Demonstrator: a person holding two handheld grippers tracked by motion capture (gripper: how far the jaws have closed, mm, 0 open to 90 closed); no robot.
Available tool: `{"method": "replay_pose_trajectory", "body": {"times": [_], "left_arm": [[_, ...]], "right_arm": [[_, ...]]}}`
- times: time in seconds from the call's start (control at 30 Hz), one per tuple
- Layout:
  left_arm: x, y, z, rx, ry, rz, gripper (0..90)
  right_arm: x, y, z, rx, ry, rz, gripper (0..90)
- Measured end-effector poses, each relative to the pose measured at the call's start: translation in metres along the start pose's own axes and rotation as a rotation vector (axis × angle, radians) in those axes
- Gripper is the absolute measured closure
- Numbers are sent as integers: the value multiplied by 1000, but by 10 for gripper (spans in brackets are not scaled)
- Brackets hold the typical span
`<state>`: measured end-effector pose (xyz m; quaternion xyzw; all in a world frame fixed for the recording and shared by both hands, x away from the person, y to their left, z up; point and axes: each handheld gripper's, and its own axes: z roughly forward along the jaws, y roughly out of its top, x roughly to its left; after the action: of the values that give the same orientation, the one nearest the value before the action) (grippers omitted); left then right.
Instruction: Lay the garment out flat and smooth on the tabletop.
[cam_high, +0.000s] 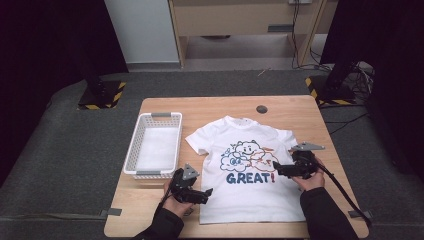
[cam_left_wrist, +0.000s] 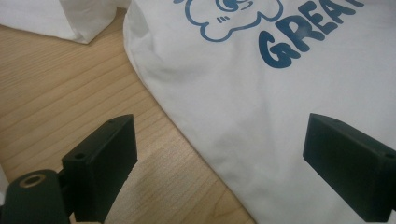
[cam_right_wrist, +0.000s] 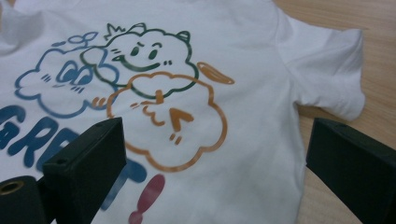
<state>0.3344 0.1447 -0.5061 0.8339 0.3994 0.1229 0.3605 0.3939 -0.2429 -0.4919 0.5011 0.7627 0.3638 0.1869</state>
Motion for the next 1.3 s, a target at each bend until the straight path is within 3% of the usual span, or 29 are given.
{"method": "replay_pose_trajectory", "body": {"times": [0.23, 0.3, 0.43, 0.57, 0.7, 0.9, 1.07, 1.3], "left_arm": [[-1, -4, -2, -11, -36, 15, 68], [-1, -5, -4, -15, -44, 15, 68], [0, -10, -8, -1, -44, 16, 56], [1, -17, -13, 45, -8, 27, 46], [3, -25, -20, 62, 9, -4, 37], [8, -35, -31, 85, 49, -19, 35], [14, -44, -39, 109, 85, -37, 30], [27, -51, -44, 130, 119, -57, 28]], "right_arm": [[13, -8, -18, -15, 21, -63, 39], [16, -11, -21, -3, 29, -62, 33], [23, -19, -28, 27, 21, -103, 24], [24, -25, -36, 53, 5, -129, 23], [21, -30, -45, 54, -3, -114, 25], [12, -38, -50, 76, -17, -92, 21], [6, -44, -49, 115, -33, -115, 25], [-8, -49, -42, 130, -43, -104, 19]]}}
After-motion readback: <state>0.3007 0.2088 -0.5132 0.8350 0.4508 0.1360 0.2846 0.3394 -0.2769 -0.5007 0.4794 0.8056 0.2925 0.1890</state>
